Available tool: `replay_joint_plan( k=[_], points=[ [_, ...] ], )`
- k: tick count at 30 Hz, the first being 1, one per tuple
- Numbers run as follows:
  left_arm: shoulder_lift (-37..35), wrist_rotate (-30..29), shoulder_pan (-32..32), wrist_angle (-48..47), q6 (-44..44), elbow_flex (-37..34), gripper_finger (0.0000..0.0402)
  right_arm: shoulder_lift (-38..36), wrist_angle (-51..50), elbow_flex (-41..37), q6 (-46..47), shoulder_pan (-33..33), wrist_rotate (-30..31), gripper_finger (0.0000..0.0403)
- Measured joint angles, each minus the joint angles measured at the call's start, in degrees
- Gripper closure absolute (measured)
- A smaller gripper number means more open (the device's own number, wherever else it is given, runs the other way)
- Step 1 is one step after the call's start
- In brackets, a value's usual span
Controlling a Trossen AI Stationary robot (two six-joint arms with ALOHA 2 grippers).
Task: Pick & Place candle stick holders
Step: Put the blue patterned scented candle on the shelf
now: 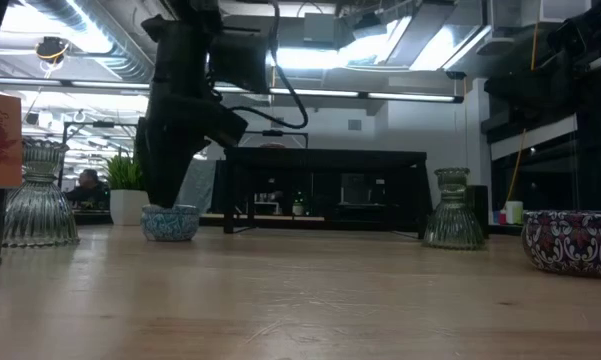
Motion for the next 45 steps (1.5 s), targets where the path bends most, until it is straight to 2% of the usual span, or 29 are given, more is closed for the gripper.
replay_joint_plan(
  k=[18,24,31,36,45],
  points=[
    [0.0,-2.7,1.1,2.2,-0.7,-0.5,0.0002,0.0,0.0,0.0,0.0,0.0,0.0,0.0402],
    [0.0,-2.6,1.6,2.2,-0.7,-0.5,0.0002,0.0,0.0,0.0,0.0,0.0,0.0,0.0402],
    [2.2,0.3,1.6,3.7,-0.6,-1.0,0.0002,0.0,0.0,0.0,0.0,0.0,0.0,0.0402],
    [2.2,-0.5,1.5,6.7,-1.3,-1.2,0.0002,0.0,0.0,0.0,0.0,0.0,0.0,0.0402],
    [2.2,-0.6,1.5,5.1,-0.7,-1.2,0.0002,0.0,0.0,0.0,0.0,0.0,0.0,0.0402]
  ],
)
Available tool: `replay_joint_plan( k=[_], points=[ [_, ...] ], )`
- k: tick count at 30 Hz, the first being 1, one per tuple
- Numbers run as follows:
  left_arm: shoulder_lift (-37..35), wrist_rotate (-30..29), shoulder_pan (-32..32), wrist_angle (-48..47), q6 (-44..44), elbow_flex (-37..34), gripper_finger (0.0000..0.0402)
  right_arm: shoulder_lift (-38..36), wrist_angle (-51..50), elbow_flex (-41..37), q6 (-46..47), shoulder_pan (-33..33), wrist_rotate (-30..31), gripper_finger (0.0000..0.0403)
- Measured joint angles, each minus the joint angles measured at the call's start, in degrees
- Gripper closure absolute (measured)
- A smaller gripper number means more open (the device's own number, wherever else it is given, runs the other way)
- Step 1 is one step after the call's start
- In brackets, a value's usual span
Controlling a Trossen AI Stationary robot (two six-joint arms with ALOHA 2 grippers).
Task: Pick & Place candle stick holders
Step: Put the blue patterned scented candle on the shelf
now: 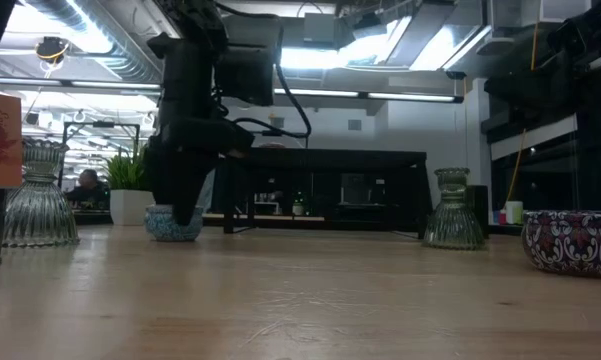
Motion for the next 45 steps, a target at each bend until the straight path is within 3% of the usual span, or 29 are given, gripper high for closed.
replay_joint_plan(
  k=[26,37,45],
  points=[
    [-1.5,-0.4,0.0,-2.3,0.0,0.2,0.0003,0.0,0.0,0.0,0.0,0.0,0.0,0.0402],
    [-1.5,-0.1,0.0,-2.3,0.0,0.2,0.0067,0.0,0.0,0.0,0.0,0.0,0.0,0.0402],
    [-1.4,0.0,0.0,-2.3,0.1,0.2,0.0092,0.0,0.0,0.0,0.0,0.0,0.0,0.0402]
  ],
)
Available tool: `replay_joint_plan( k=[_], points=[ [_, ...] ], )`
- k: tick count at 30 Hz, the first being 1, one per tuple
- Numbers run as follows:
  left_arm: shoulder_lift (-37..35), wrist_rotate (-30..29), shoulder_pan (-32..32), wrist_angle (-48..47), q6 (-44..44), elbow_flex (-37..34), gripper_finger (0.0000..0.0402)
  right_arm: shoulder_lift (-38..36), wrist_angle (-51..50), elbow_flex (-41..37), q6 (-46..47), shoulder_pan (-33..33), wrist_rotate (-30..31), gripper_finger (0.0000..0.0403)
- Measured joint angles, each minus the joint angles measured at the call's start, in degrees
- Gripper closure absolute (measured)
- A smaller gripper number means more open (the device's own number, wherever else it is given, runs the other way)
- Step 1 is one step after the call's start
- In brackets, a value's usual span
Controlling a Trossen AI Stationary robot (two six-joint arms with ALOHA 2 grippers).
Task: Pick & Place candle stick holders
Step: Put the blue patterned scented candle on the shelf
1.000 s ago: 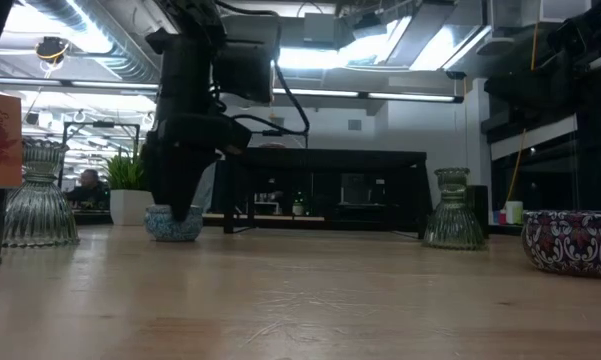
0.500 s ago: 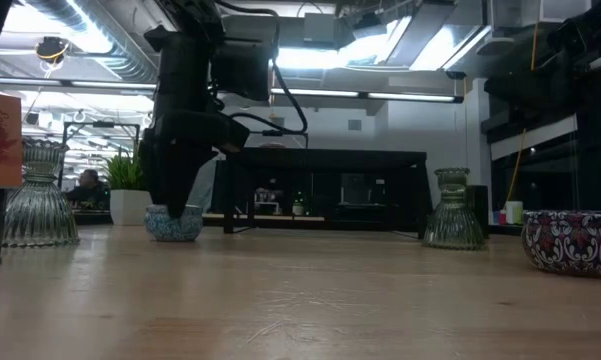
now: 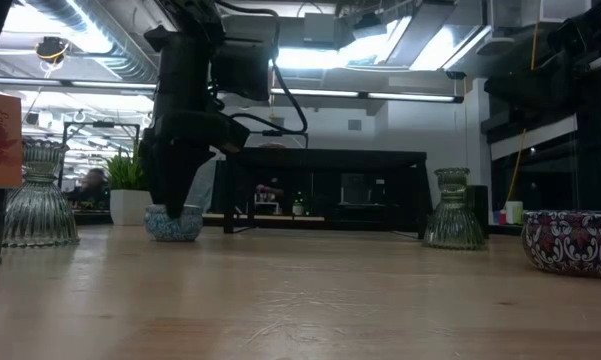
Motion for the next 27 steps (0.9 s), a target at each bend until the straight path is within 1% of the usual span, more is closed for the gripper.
replay_joint_plan(
  k=[6,18,27],
  points=[
    [0.0,0.0,0.0,0.0,0.0,0.0,0.0102,0.0,0.0,0.0,0.0,0.0,0.0,0.0402],
    [-0.1,0.7,0.0,-0.5,0.0,0.0,0.0104,0.0,0.0,0.0,0.0,0.0,0.0,0.0402],
    [-0.1,1.2,0.0,-8.4,0.0,5.4,0.0105,0.0,0.0,0.0,0.0,0.0,0.0,0.0402]
  ],
)
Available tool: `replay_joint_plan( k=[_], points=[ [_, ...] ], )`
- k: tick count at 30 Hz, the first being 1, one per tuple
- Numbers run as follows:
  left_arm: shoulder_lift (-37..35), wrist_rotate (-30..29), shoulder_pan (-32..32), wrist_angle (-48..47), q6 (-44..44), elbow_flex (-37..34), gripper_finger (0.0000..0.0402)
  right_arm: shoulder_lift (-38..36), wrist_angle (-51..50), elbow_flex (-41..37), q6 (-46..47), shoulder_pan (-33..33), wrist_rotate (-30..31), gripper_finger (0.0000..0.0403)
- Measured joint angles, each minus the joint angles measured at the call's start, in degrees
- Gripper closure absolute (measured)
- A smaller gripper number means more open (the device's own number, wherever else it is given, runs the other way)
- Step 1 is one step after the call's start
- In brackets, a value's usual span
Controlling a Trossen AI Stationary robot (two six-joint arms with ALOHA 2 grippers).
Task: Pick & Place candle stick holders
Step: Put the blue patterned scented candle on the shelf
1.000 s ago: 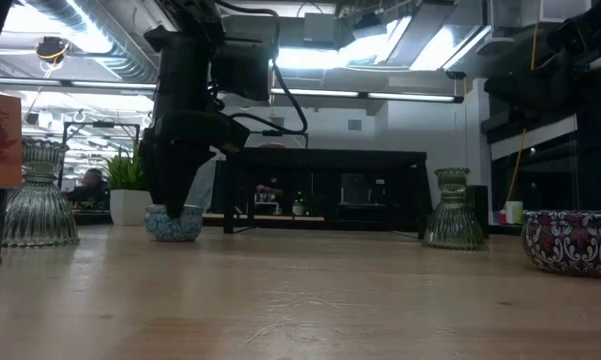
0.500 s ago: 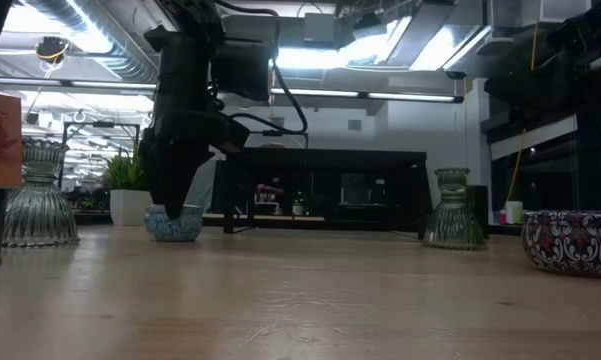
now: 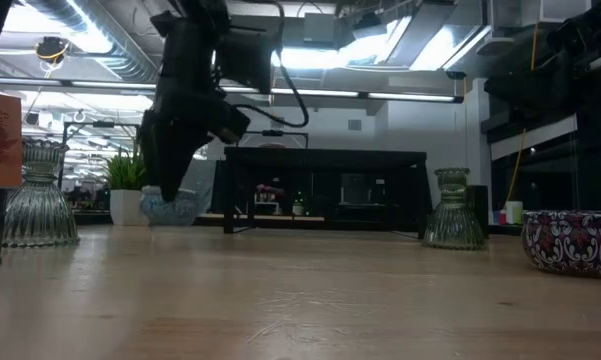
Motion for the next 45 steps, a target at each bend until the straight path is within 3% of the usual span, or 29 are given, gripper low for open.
replay_joint_plan(
  k=[11,20,27,34,45],
  points=[
    [-0.1,0.0,0.0,-10.5,0.0,11.1,0.0105,0.0,0.0,0.0,0.0,0.0,0.0,0.0402],
    [-0.1,-0.4,1.3,-13.8,0.0,18.0,0.0105,0.0,0.0,0.0,0.0,0.0,0.0,0.0402],
    [-0.1,-0.7,5.7,-15.3,2.6,22.3,0.0105,0.0,0.0,0.0,0.0,0.0,0.0,0.0402],
    [-0.2,-5.2,11.3,-19.0,5.4,26.9,0.0105,0.0,0.0,0.0,0.0,0.0,0.0,0.0402],
    [-0.2,-6.3,20.3,-17.2,2.9,27.7,0.0105,0.0,0.0,0.0,0.0,0.0,0.0,0.0402]
  ],
)
